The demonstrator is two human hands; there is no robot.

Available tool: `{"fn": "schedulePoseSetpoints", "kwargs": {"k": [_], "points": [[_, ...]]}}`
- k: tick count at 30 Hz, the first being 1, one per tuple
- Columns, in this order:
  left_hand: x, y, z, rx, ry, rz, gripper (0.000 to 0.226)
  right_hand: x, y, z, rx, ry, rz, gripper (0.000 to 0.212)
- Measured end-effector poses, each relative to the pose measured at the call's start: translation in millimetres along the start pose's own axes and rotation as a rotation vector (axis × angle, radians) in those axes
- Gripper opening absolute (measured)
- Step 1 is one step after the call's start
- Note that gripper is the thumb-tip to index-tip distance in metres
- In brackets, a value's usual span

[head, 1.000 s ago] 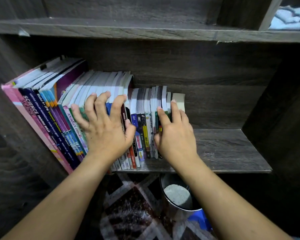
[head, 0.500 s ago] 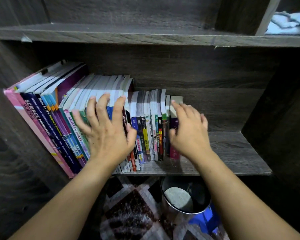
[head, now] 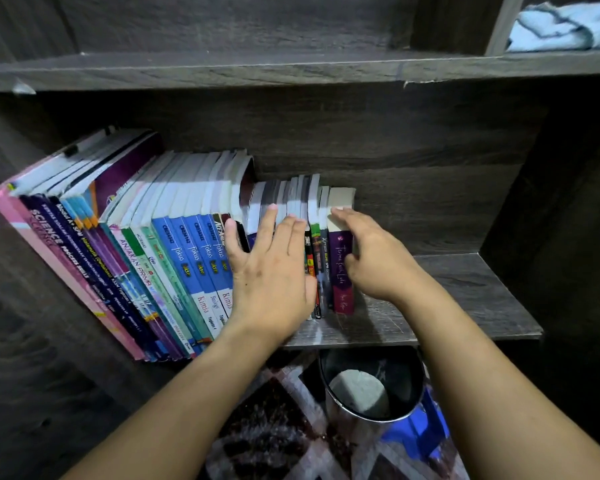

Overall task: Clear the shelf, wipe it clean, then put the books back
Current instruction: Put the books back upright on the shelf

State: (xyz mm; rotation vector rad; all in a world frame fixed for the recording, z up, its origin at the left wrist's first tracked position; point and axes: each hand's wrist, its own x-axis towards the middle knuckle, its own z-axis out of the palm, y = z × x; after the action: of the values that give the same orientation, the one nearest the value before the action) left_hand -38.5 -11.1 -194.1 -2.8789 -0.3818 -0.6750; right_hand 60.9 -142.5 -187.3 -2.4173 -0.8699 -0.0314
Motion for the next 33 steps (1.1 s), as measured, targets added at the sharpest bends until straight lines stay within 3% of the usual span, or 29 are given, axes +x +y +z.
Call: {"fn": "schedulePoseSetpoints", "kwargs": {"k": [3,7,10,13,18,23,29,33], "points": [[-4.9,7.8,-1.2,-0.129,0.085,-0.05,0.059,-1.0,-0.1,2.7,0.002,-0.011,0.005,0.074],[-14.8,13.2,-1.0,-0.189,0.316,-0.093,0.025,-2.3,2.0,3.2,0.026,-0.015,0.006,0.073],[-28.9,20.8,0.1,-0.317,0.382,-0.111,0.024,-2.2,3.0,5.2,0.035,-0.022,0.012,0.076],[-29.8,23.5,-1.9,-0.525,0.265,-0.172,0.031,-1.0,2.4,6.9,0.03,-0.021,0.015,0.075],[-11.8,24.6,-2.4,-0.414,-0.03,-0.204,0.074,1.3,-1.2,9.2,0.034,-0.011,0.027,0.074],[-8.6,20.9,-1.2,-0.301,-0.063,-0.229,0.079,4.2,-4.6,11.6,0.006,-0.015,0.035,0.073],[-9.0,6.2,-50.5,-0.256,-0.196,-0.23,0.084,3.9,-24.7,31.5,0.147,-0.009,-0.003,0.08],[-22.2,-1.9,-69.2,-0.188,-0.289,-0.246,0.087,6.1,-38.0,44.0,0.189,0.144,-0.028,0.074]]}}
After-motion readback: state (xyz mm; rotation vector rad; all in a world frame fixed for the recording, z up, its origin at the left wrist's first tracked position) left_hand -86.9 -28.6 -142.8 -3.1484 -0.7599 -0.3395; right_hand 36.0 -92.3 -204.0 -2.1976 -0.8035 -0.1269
